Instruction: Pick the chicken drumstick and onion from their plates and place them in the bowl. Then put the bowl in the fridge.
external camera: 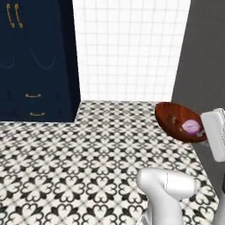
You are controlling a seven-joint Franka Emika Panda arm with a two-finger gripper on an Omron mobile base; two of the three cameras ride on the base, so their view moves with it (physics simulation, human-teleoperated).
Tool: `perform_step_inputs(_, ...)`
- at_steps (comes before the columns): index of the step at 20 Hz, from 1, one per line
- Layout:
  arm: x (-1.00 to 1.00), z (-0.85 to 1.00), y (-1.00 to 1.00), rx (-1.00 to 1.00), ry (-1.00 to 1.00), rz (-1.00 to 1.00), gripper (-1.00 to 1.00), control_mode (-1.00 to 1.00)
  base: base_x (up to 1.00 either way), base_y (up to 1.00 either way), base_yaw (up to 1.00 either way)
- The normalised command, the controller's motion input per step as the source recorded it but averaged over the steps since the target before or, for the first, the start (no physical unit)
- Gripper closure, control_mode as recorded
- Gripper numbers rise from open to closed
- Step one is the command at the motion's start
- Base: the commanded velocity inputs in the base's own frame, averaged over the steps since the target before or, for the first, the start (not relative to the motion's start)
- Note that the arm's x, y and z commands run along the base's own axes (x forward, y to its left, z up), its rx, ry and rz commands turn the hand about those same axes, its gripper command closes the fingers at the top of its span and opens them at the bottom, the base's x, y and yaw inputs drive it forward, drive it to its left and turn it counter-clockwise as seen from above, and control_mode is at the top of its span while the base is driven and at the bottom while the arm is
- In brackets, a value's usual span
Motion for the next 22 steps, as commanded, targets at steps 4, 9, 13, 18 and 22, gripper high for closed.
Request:
perform_step_inputs(4,0.0,0.0,0.0,0.0,0.0,0.0,1.0,1.0,1.0,-0.03,0.64)
perform_step_inputs(9,0.0,0.0,0.0,0.0,0.0,0.0,1.0,1.0,1.0,-0.01,0.72)
perform_step_inputs(13,0.0,0.0,0.0,0.0,0.0,0.0,1.0,1.0,1.0,0.0,0.74)
perform_step_inputs(18,0.0,0.0,0.0,0.0,0.0,0.0,1.0,1.0,1.0,-0.01,0.71)
perform_step_inputs(22,0.0,0.0,0.0,0.0,0.0,0.0,1.0,1.0,1.0,-0.03,0.69)
